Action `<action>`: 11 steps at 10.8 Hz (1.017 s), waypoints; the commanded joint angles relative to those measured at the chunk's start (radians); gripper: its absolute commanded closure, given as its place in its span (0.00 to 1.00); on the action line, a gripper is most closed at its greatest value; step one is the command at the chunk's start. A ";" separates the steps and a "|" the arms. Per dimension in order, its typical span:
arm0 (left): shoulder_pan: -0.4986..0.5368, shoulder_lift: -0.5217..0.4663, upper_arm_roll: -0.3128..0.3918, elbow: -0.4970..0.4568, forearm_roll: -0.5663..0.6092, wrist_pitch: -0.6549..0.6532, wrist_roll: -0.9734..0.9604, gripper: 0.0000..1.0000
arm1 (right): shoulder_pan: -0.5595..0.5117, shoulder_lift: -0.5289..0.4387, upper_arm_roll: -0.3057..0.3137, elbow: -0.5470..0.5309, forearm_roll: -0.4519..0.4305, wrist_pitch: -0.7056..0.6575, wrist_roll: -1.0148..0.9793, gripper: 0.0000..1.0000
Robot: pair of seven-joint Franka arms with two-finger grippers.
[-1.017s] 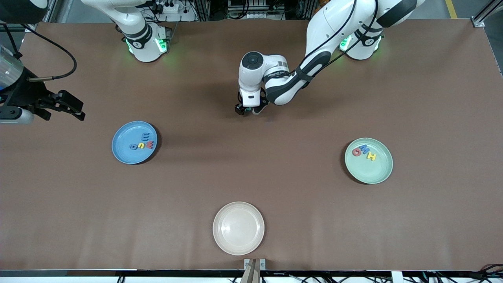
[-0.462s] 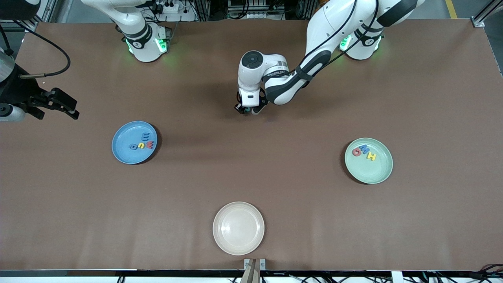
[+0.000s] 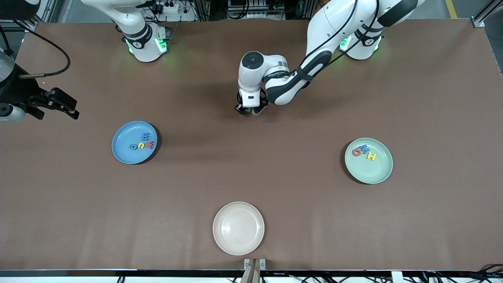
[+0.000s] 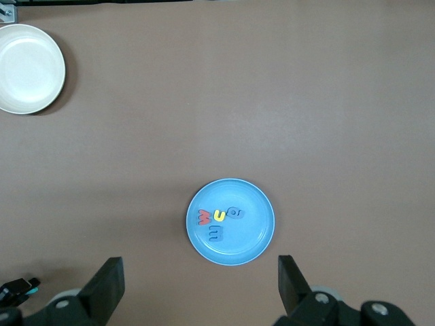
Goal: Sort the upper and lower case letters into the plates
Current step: 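Grasp the teal 'R' with the left gripper and lift it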
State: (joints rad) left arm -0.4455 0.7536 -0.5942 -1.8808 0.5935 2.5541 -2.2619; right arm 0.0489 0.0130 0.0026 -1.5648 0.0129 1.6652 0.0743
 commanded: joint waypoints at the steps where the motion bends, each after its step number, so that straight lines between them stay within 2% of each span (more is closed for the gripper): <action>1: 0.013 0.000 0.017 -0.001 0.017 -0.073 0.056 0.87 | 0.008 -0.007 -0.015 0.008 -0.008 -0.012 -0.014 0.00; 4: 0.056 -0.025 0.011 0.002 0.014 -0.242 0.175 0.87 | 0.005 -0.005 -0.018 0.015 -0.013 -0.012 -0.013 0.00; 7: 0.149 -0.082 -0.012 0.000 0.012 -0.412 0.373 0.87 | -0.004 -0.005 -0.018 0.028 0.004 -0.002 -0.005 0.00; 11: 0.422 -0.141 -0.198 -0.006 -0.015 -0.612 0.588 0.87 | -0.018 -0.004 -0.013 0.029 0.004 0.007 -0.010 0.00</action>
State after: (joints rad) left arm -0.1214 0.6576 -0.7199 -1.8613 0.5925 2.0054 -1.7434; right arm 0.0437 0.0121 -0.0144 -1.5479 0.0138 1.6780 0.0718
